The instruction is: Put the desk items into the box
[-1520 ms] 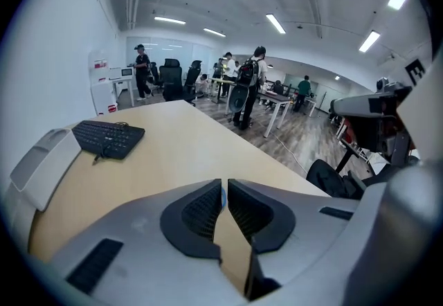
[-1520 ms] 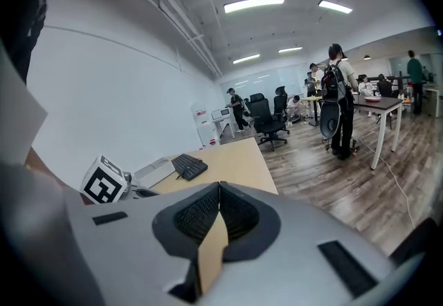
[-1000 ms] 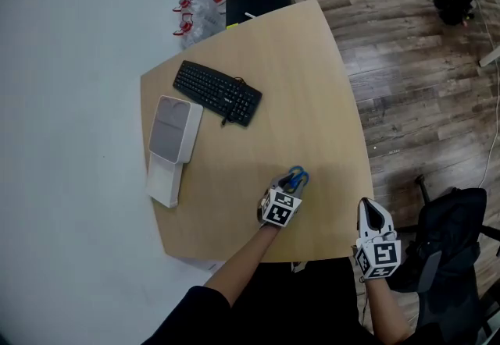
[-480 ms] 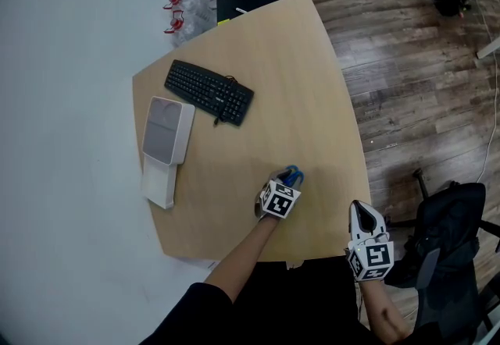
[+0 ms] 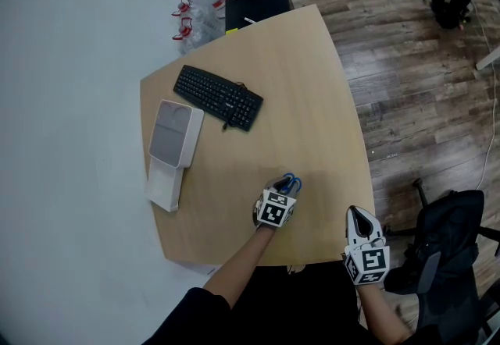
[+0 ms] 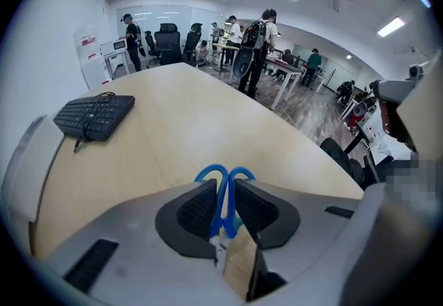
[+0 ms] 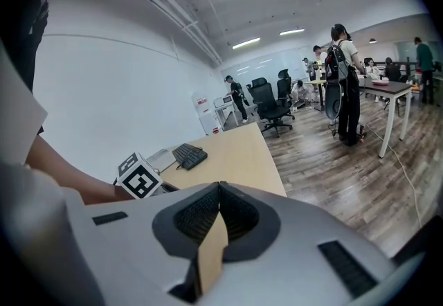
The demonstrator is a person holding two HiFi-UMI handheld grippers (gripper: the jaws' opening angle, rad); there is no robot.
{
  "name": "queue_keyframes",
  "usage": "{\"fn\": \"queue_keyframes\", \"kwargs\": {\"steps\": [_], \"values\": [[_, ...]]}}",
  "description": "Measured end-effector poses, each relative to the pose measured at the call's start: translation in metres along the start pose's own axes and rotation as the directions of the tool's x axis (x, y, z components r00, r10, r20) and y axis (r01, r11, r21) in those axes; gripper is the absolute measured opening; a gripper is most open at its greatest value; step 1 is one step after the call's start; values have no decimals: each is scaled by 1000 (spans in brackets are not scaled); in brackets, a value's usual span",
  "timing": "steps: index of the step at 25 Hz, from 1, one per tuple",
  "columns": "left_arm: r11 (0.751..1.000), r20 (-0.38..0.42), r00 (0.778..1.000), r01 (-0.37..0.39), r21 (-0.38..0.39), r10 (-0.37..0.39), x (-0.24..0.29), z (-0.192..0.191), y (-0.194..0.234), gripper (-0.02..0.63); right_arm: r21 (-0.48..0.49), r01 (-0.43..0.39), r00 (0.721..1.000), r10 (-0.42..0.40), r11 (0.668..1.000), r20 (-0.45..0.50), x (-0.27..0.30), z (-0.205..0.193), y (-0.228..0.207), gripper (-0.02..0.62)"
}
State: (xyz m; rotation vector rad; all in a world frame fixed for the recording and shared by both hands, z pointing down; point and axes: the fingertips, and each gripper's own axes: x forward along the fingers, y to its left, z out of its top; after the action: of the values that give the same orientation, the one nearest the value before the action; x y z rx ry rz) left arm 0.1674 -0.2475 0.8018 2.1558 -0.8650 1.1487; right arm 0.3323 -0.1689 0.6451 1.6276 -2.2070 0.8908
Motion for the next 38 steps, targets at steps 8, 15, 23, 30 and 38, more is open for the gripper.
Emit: {"fn": "queue_keyframes", "kwargs": {"steps": [8,15,23,30,38], "values": [[997,178,982,-53,-60,63,-79,18,19,78,-72,-29,998,32,997,49,2,23,46,60],[986,299,948,-69,-153,112,-147,-8,57,78,-178,-90,993,103,980,62,13,27,127,60],[981,386,916,-35,-190,107,-231,-78,105,78,-280,-140,984,164,950,63,25,10,257,60],[984,452,882,-67,-166,136,-310,-132,178,78,-287,-124,983,156,950,93,41,-4,364,60],[955,475,849,-110,-276,234,-383,-194,265,78,-379,-116,984,157,918,81,49,-10,450,60]]}}
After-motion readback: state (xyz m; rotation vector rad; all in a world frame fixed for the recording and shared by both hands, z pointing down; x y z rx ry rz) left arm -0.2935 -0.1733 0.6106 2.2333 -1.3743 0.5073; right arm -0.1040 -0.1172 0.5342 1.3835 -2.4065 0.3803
